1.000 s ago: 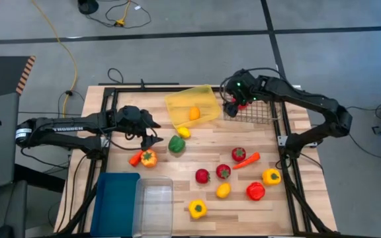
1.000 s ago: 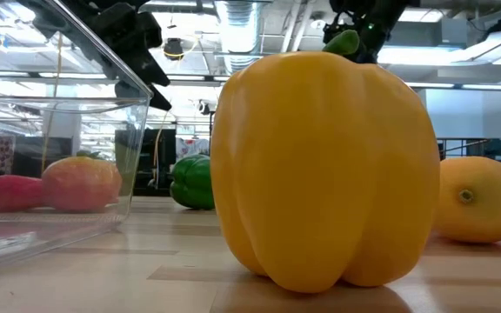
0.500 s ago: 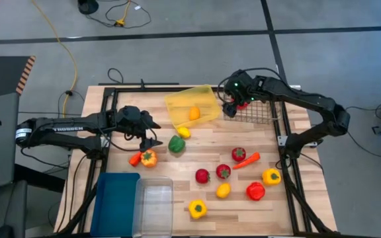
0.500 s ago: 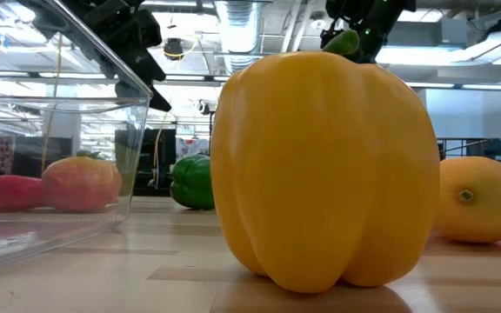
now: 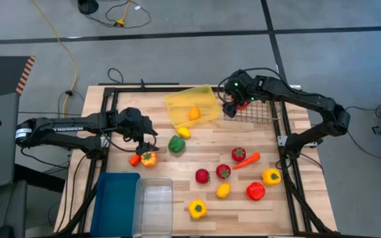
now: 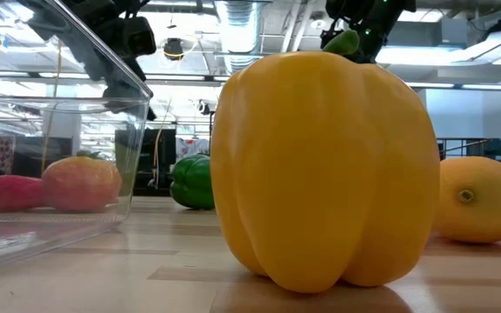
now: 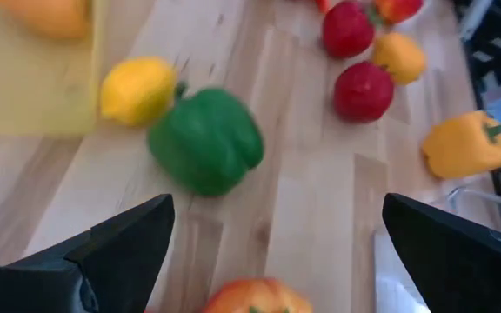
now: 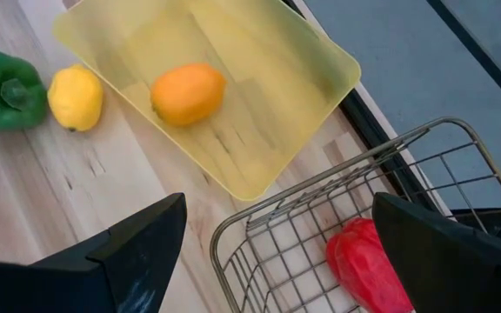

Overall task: Sort produce into baskets
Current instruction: Put the left orange tomato into the transparent bin

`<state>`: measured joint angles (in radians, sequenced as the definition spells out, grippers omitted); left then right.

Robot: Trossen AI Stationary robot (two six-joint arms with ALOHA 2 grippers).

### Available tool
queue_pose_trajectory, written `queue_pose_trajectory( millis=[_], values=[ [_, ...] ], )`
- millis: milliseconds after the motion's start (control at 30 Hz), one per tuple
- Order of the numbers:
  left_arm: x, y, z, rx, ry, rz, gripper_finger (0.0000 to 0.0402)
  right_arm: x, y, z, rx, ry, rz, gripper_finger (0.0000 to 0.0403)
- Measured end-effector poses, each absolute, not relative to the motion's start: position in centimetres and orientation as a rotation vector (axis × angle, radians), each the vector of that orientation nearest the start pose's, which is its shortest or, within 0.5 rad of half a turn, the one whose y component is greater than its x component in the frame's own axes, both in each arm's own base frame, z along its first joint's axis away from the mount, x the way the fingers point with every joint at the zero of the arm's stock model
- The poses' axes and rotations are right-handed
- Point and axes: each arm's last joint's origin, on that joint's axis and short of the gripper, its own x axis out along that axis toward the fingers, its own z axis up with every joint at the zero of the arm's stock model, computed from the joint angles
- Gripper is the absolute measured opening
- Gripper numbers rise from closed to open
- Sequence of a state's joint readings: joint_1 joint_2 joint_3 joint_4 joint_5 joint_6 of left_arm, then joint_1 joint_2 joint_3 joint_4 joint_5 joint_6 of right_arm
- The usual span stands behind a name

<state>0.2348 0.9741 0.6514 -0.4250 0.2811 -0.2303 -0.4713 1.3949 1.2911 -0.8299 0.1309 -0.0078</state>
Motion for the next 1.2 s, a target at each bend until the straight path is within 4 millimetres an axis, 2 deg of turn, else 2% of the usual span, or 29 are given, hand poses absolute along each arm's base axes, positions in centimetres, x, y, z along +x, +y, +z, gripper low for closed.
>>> queue_pose_trajectory(
  millis=[300, 500, 767, 1200],
  values=[
    [18.4, 3.6, 23.0, -0.525, 0.812, 0.118, 0.04, 24.9, -13.1, 32.0, 0.153, 0.935, -0.553, 0.0395],
    [18.1, 3.4, 22.8, -0.562, 0.854, 0.073, 0.04, 24.9, -13.1, 32.0, 0.153, 0.935, -0.553, 0.0395],
    [17.5, 2.8, 22.2, -0.471, 0.952, 0.085, 0.04, 24.9, -13.1, 32.0, 0.154, 0.935, -0.553, 0.0395],
    [17.6, -0.5, 21.8, -0.234, 1.01, 0.111, 0.04, 24.9, -13.1, 32.0, 0.154, 0.935, -0.554, 0.0395]
  ],
)
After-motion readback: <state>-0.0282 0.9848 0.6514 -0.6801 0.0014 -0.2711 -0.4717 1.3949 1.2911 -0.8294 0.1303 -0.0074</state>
